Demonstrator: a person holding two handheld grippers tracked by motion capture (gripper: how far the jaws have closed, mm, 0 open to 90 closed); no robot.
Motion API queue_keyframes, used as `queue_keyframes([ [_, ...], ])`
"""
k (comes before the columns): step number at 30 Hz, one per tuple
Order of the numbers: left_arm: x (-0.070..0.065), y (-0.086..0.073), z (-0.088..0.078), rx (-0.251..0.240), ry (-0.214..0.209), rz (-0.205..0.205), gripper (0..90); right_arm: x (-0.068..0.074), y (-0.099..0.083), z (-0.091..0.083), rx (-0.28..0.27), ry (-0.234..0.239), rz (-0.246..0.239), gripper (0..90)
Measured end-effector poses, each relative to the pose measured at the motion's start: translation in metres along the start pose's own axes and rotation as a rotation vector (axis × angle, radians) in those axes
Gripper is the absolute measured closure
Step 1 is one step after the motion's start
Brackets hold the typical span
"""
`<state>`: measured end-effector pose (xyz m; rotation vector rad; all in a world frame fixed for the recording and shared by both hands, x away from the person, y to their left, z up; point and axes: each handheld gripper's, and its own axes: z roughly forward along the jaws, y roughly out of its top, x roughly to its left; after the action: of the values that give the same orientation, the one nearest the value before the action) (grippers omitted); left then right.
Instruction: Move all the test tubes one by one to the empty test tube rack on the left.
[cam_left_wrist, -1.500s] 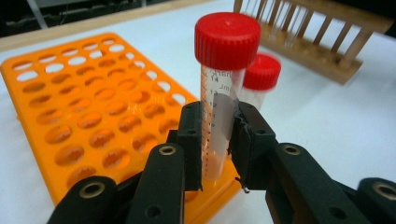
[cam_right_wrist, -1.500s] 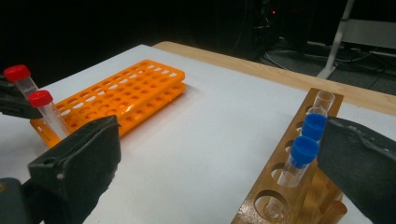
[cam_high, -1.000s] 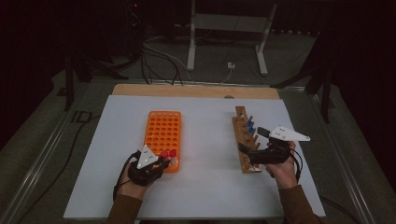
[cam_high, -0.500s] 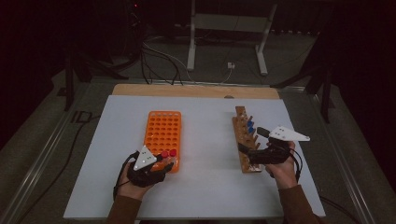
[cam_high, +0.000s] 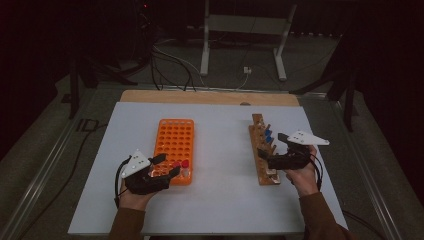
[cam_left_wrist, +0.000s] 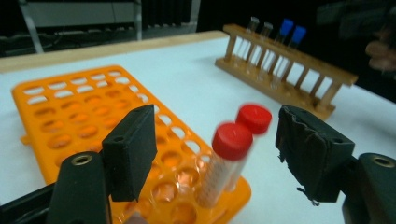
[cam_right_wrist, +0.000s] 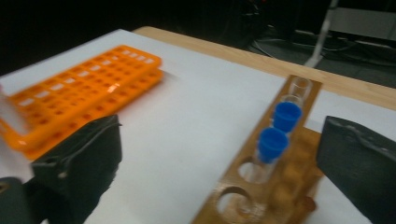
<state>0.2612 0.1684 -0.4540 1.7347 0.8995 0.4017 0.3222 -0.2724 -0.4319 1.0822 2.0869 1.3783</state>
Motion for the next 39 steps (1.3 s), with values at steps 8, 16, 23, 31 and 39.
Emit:
queue_keyframes([
  [8, 0.01, 0.018, -0.009, -0.067, 0.066, -0.028, 15.0, -0.01, -0.006, 0.013, 0.043, -0.043, -0.006, 15.3],
  [16, 0.019, 0.03, -0.011, -0.074, 0.121, -0.037, 0.3, -0.013, -0.011, 0.025, 0.096, -0.084, -0.003, 50.9],
  [23, 0.021, 0.034, -0.009, -0.081, 0.167, -0.029, 0.5, -0.014, -0.012, 0.031, 0.103, -0.115, -0.024, 70.1],
  [31, 0.023, 0.035, -0.001, -0.06, 0.157, -0.029, 0.5, -0.013, -0.013, 0.036, 0.116, -0.125, -0.023, 73.7],
  [39, 0.024, 0.037, 0.008, -0.044, 0.124, -0.021, 0.5, -0.013, -0.012, 0.034, 0.105, -0.144, -0.009, 76.6],
])
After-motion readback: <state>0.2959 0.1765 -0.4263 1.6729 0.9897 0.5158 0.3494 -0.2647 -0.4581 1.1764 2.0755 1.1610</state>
